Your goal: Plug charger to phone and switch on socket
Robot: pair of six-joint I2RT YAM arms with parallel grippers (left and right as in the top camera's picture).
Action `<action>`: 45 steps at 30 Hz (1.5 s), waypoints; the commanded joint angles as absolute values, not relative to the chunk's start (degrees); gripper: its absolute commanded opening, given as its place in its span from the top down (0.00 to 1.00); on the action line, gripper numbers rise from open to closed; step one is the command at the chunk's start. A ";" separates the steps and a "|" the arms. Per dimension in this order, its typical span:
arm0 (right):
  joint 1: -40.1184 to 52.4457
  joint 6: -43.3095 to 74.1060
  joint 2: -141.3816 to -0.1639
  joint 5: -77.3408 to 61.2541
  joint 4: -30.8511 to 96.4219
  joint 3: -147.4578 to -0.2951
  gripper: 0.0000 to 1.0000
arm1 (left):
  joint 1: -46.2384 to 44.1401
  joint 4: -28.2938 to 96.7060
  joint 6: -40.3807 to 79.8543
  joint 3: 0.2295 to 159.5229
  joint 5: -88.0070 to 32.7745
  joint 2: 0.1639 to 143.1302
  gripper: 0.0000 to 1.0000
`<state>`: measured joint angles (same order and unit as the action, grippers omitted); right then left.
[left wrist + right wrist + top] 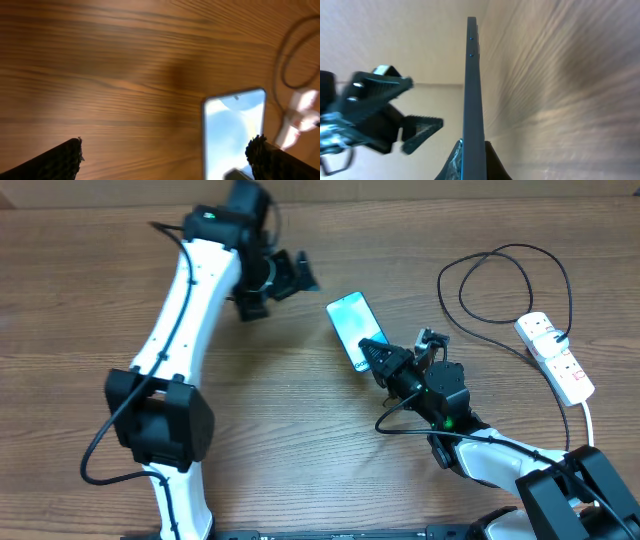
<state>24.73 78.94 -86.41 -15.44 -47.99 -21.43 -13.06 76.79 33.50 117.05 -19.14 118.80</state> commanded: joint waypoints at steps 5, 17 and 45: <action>24.73 97.80 -85.58 -31.79 -51.66 -22.63 0.96 | -9.74 85.38 27.83 118.39 -7.31 105.43 0.00; 24.77 102.04 -85.58 -38.06 -54.48 -22.57 0.96 | -9.76 96.77 27.51 116.99 -3.77 78.54 0.00; 24.80 99.26 -85.58 -36.99 -53.04 -22.57 0.96 | -11.44 25.34 62.70 47.68 -46.46 72.66 0.20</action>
<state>24.77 99.15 -86.41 -37.41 -51.86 -21.43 -10.17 28.93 61.04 47.92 -42.57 69.91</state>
